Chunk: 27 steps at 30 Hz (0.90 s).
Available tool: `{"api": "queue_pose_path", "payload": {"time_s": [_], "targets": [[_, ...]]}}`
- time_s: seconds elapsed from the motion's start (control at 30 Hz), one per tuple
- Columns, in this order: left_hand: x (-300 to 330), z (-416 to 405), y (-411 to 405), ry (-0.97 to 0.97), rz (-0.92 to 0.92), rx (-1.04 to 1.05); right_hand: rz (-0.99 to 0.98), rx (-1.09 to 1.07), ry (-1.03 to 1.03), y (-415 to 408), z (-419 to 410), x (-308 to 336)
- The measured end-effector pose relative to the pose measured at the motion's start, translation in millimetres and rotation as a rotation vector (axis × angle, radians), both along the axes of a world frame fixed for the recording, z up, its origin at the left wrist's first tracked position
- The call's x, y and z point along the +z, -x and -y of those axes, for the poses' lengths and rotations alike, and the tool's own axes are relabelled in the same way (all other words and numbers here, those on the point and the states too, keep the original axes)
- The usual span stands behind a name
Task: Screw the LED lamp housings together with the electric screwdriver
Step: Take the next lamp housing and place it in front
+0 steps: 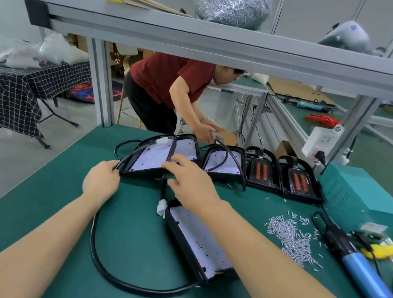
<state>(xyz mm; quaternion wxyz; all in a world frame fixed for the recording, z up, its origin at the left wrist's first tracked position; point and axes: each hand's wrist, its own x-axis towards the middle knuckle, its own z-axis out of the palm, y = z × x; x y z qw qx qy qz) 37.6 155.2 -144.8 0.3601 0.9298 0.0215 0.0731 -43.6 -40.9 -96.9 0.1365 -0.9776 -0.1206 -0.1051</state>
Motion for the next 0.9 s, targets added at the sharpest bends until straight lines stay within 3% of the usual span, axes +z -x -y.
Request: {"api": "queue_pose_path", "payload": {"time_s": [0.2, 0.27, 0.37, 0.5, 0.6, 0.73, 0.9], "targets": [[8, -6, 10, -0.029, 0.0, -0.022, -0.143, -0.299, -0.204, 73, 55, -7], [15, -3, 29, -0.107, 0.121, 0.032, -0.24, -0.388, -0.25, 100, 69, -11], [26, 14, 79, 0.04, 0.338, -0.047, -0.35, -0.445, -0.277, 137, 78, -18], [26, 50, 148, 0.225, -0.114, -0.311, -0.334, -0.449, -0.381, 165, 76, -27], [21, 77, 172, 0.555, -0.387, -0.373, -0.285, -0.472, -0.451, 180, 73, -33], [14, 100, 178, 0.821, -0.448, -0.346, -0.274, -0.486, -0.535, 198, 75, -39], [12, 101, 169, 0.747, -0.469, -0.325, -0.304, -0.436, -0.588, 210, 90, -38]]}}
